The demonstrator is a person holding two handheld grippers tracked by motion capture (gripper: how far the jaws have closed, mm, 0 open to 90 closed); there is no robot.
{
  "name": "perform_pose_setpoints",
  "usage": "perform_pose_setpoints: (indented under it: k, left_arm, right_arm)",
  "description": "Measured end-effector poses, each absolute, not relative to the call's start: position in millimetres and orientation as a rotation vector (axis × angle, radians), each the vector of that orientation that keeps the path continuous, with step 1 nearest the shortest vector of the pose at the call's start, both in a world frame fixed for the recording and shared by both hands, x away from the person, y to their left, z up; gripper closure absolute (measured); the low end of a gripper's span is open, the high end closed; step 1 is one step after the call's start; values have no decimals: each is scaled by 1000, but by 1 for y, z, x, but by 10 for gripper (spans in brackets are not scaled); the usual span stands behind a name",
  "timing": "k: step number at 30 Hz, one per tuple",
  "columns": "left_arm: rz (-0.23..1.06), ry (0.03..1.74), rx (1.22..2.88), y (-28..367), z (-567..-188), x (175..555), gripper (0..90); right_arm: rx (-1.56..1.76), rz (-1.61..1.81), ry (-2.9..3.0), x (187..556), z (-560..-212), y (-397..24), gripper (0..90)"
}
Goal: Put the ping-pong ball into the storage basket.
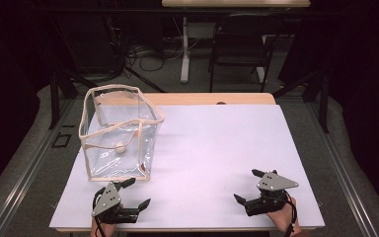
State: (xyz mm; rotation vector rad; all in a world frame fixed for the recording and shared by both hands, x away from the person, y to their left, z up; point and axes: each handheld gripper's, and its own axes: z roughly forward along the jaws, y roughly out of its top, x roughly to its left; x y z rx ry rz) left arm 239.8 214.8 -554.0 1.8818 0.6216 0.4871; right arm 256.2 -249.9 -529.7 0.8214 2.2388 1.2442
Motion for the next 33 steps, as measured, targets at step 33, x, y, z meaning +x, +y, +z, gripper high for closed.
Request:
perform_pose_setpoints:
  k: [33]
  left_arm:
    - [483,615,1890,214,-555,240,161]
  right_arm:
    - [860,1266,2150,240,-548,-257,0]
